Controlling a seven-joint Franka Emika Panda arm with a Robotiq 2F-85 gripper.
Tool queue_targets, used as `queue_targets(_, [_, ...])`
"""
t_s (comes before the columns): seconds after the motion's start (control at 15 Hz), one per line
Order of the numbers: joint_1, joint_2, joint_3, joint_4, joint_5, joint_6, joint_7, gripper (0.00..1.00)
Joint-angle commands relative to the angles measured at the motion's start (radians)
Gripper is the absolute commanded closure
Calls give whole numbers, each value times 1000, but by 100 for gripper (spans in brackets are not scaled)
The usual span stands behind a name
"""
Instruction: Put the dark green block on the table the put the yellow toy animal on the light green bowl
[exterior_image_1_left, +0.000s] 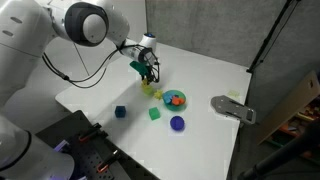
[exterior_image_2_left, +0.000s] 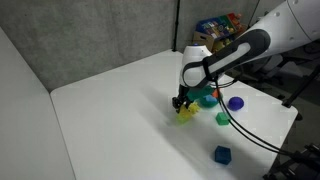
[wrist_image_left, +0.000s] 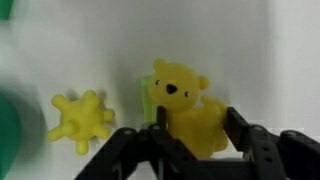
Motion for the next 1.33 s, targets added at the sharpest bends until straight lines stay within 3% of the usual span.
queue_targets(0.0, [20,34,-19,50,-5,-25,-9,66])
queue_targets(1.27, [41,46,-76,62,-11,-75,31,66])
